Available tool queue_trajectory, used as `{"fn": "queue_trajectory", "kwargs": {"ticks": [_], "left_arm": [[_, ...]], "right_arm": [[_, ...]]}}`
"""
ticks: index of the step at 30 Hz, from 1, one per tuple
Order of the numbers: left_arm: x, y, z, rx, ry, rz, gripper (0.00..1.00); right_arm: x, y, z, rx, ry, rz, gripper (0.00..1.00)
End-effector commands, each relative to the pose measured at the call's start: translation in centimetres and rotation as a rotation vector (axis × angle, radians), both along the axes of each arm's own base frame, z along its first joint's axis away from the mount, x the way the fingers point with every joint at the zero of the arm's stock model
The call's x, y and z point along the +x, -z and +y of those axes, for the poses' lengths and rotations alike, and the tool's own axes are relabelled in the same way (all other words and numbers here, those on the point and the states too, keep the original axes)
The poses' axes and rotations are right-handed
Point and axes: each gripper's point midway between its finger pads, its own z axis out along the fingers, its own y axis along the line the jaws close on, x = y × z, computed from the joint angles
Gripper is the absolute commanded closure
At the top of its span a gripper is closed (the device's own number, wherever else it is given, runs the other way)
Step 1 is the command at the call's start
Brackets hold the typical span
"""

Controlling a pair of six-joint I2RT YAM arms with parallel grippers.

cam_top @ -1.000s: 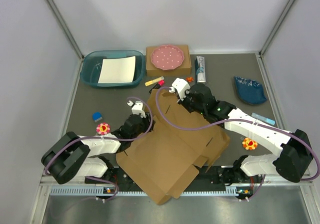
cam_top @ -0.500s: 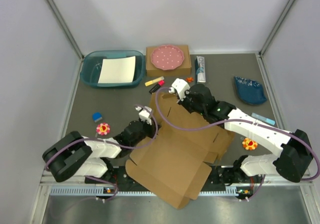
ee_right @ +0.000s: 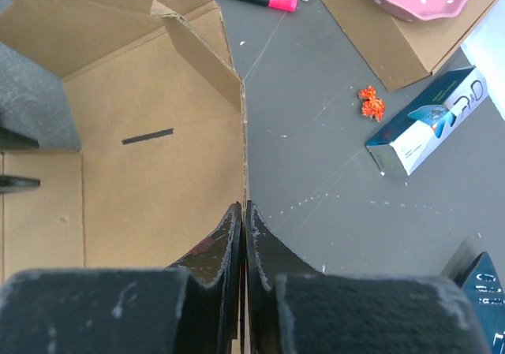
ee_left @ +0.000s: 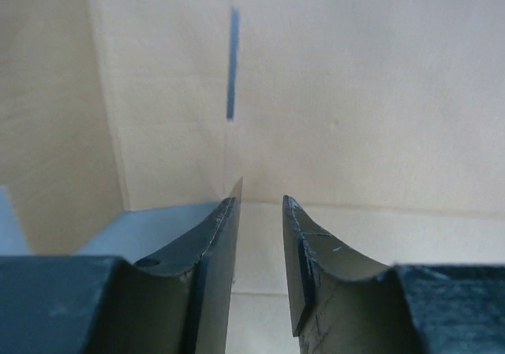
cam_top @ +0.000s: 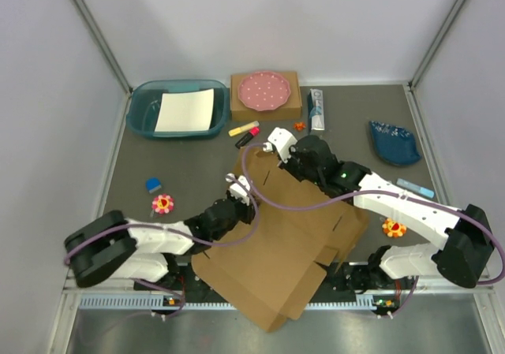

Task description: Fold the paper box

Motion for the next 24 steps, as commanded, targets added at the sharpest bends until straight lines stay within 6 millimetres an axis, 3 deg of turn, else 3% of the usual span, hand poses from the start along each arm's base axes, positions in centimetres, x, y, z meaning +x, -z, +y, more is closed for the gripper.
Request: {"fn": "queue_trajectory", "kwargs": {"ticks": [1, 6, 11, 17, 22, 24], "left_arm": [[1.4, -6.5, 1.5, -0.064, -0.109, -0.103, 0.61], [1.2, -11.6, 3.3, -0.122, -0.146, -0.175, 0.48], [1.6, -14.0, 5.9, -0.211, -0.281, -0.176, 0.47], [3.5, -12.8, 9.6, -0.165, -0.482, -0.181, 0.38], [5.7, -11.2, 10.2, -0.127, -0.488, -0.144, 0.37], [6.6, -11.0, 11.3, -0.14, -0.514, -0.129, 0.37]], "right_arm": [[-0.8, -2.0, 0.8, 0.048, -0.02, -0.014, 1.0], [-0.9, -2.1, 0.8, 0.05, -0.02, -0.014, 1.0], [-1.1, -1.7, 0.7, 0.001, -0.023, -0.053, 1.0], [-1.7, -1.9, 0.9, -0.056, -0.045, -0.136, 1.0], [-2.3, -2.0, 1.0, -0.047, -0.06, -0.133, 1.0], [-2.5, -2.1, 0.8, -0.041, -0.06, -0.135, 1.0]]}}
